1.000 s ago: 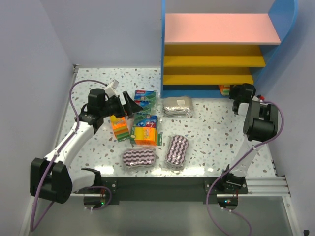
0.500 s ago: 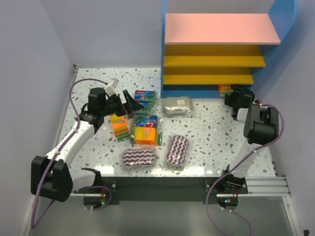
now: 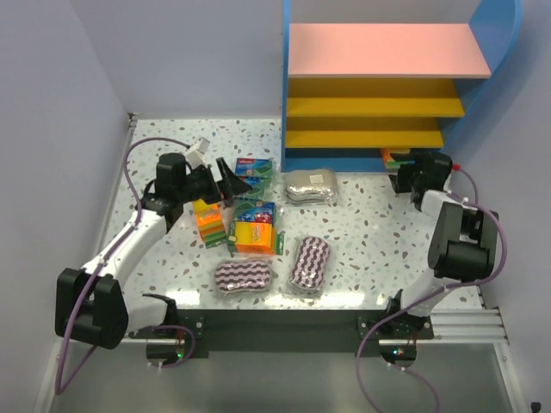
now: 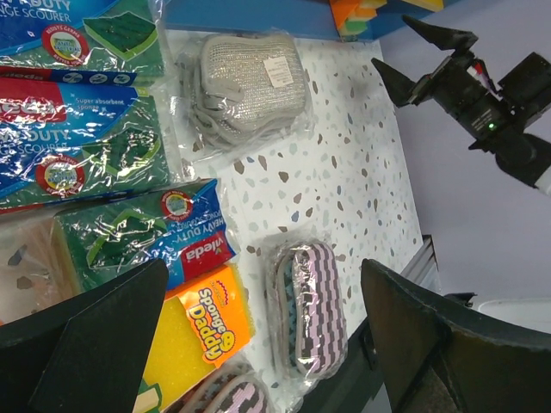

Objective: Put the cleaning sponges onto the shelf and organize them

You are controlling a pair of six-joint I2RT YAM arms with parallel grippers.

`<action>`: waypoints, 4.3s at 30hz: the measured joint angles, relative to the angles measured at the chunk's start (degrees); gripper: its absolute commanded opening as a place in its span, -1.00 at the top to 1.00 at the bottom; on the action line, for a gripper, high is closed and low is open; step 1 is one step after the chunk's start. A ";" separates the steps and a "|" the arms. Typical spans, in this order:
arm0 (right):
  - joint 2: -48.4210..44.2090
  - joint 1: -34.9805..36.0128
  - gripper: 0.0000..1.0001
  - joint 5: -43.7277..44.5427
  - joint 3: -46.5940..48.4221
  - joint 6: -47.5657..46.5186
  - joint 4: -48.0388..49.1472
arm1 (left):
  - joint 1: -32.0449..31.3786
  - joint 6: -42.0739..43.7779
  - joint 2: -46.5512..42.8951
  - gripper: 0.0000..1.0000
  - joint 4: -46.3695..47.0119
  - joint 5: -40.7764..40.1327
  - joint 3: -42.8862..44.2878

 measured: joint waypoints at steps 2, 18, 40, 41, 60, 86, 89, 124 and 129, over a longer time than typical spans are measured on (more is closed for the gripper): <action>-0.74 0.59 -0.36 -1.77 4.50 -9.53 -10.08 | 0.00 0.07 0.33 -1.00 0.02 0.17 0.00; 2.56 26.10 -0.41 -5.09 14.19 -56.83 -32.72 | 0.00 2.05 3.76 -1.00 -0.07 1.53 0.59; 9.68 26.21 -0.38 -2.62 19.08 -62.51 -25.73 | 0.00 2.64 0.04 -1.00 -1.77 1.62 0.55; 10.29 26.18 -0.33 -3.52 19.23 -61.59 -25.03 | 0.00 2.67 -0.24 -1.00 -1.81 1.62 0.52; -5.20 16.94 1.00 -10.88 8.46 -49.48 -33.97 | 0.00 2.84 -4.79 -1.00 -4.42 1.05 -1.57; -29.92 7.63 1.00 11.85 6.97 -19.04 -32.30 | 0.00 4.33 -11.37 -1.00 -12.04 4.00 0.15; -28.13 6.51 1.00 14.82 5.31 -16.39 -29.27 | 0.00 4.55 -11.39 -1.00 -12.37 3.56 0.15; 1.95 5.79 1.00 32.13 11.56 4.26 6.19 | 0.00 0.39 -4.55 -1.00 -6.36 0.90 -0.76; 2.86 6.36 1.00 32.96 11.76 5.70 6.86 | 0.00 0.33 -3.89 -1.00 -5.75 0.61 -0.11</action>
